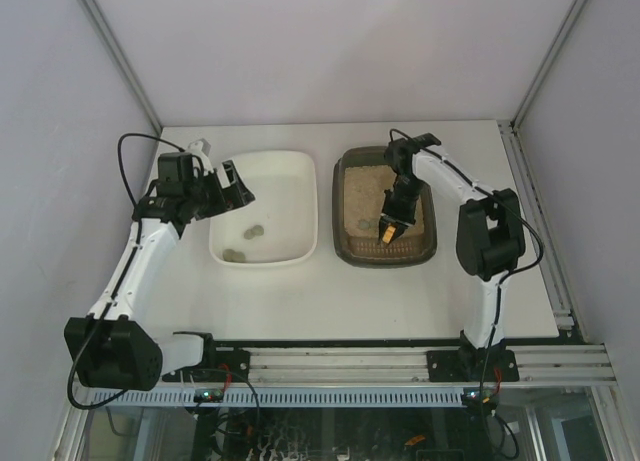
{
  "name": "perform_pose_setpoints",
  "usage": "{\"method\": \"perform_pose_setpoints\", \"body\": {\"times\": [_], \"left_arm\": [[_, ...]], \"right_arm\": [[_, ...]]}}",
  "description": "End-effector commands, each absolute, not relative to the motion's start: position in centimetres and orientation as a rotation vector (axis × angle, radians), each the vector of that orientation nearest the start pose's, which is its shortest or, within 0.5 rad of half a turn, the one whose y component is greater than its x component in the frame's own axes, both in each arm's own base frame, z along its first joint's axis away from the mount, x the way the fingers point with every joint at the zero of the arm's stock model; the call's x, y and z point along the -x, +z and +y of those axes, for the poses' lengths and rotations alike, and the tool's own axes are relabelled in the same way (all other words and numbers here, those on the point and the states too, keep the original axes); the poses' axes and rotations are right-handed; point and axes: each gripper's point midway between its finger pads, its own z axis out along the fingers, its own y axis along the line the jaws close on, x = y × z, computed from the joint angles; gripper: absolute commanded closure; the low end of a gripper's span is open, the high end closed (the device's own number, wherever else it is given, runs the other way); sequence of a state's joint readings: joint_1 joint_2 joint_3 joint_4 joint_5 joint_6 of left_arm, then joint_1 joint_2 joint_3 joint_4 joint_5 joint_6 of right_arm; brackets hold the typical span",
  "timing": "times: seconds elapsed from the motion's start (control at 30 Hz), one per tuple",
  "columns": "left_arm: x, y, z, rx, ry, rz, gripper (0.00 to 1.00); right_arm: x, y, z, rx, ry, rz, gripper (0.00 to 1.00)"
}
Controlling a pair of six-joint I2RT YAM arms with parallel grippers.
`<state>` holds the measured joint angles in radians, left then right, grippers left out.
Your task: Clean the litter box
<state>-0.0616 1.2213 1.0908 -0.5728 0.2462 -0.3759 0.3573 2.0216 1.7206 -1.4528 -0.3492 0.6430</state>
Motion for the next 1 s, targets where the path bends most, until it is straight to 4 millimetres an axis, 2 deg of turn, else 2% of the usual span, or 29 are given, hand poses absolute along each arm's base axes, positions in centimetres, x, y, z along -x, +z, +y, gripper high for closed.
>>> {"method": "perform_pose_setpoints", "body": {"times": [0.0, 0.23, 0.43, 0.7, 0.77, 0.87, 0.97], "left_arm": [[-33.2, 20.1, -6.7, 0.191, -0.448, 2.274, 0.00], [-32.7, 19.6, -6.1, 0.190, -0.427, 2.275, 0.00], [-32.3, 18.9, -5.9, 0.188, -0.416, 2.289, 0.00], [-32.2, 18.1, -6.0, 0.185, -0.426, 2.317, 0.00], [-32.2, 18.0, -6.0, 0.178, -0.424, 2.319, 0.00], [-32.0, 17.8, -5.8, 0.170, -0.412, 2.325, 0.00], [-31.7, 17.5, -5.7, 0.163, -0.403, 2.329, 0.00]], "right_arm": [[-29.0, 11.1, 21.2, -0.469, 0.723, 3.238, 1.00], [-30.2, 9.9, 21.7, -0.435, 0.893, 3.091, 1.00], [-31.4, 10.8, 21.9, -0.358, 0.999, 3.004, 1.00], [-31.0, 10.1, 23.0, -0.357, 1.172, 2.979, 1.00], [-30.6, 9.6, 22.9, -0.364, 1.160, 3.000, 1.00], [-29.8, 9.1, 21.6, -0.369, 1.036, 3.047, 1.00], [-28.5, 9.5, 20.1, -0.391, 0.910, 3.088, 1.00]]}}
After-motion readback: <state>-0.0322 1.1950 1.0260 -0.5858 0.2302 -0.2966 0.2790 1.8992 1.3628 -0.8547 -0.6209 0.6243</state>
